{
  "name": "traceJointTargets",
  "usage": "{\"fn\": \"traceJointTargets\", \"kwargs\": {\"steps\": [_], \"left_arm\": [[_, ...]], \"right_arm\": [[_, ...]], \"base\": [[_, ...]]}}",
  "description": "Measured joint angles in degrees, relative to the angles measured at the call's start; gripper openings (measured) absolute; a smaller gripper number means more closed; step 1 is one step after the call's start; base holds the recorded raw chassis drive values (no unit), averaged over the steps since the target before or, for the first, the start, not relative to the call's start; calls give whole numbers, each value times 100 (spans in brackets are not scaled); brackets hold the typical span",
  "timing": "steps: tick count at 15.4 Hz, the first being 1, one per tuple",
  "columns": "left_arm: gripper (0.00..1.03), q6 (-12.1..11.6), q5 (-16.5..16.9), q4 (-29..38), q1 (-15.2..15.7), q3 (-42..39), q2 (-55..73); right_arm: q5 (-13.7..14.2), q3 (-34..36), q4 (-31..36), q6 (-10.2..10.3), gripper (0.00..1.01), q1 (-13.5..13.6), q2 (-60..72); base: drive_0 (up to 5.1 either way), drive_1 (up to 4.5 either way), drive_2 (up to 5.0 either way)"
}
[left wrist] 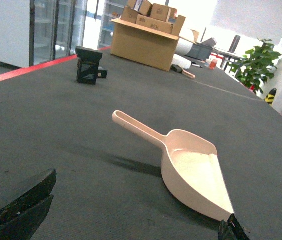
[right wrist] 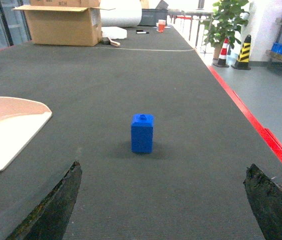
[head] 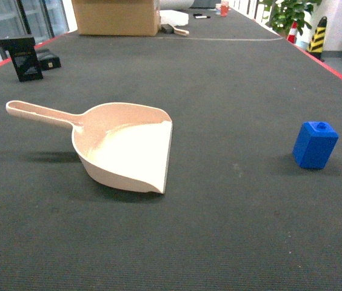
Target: Place part in tray to right shelf
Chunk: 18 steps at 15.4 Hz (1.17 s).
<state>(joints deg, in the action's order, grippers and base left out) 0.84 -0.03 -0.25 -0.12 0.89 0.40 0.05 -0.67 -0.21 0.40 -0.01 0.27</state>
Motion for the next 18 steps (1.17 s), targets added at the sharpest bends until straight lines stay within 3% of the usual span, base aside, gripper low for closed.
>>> {"fn": "traceJointTargets", "kwargs": {"steps": [18], "left_arm": [[98, 0, 0, 0, 0, 0, 0]], "right_arm": [[0, 0, 0, 0, 98, 0, 0]], "base": [[0, 0, 0]]}}
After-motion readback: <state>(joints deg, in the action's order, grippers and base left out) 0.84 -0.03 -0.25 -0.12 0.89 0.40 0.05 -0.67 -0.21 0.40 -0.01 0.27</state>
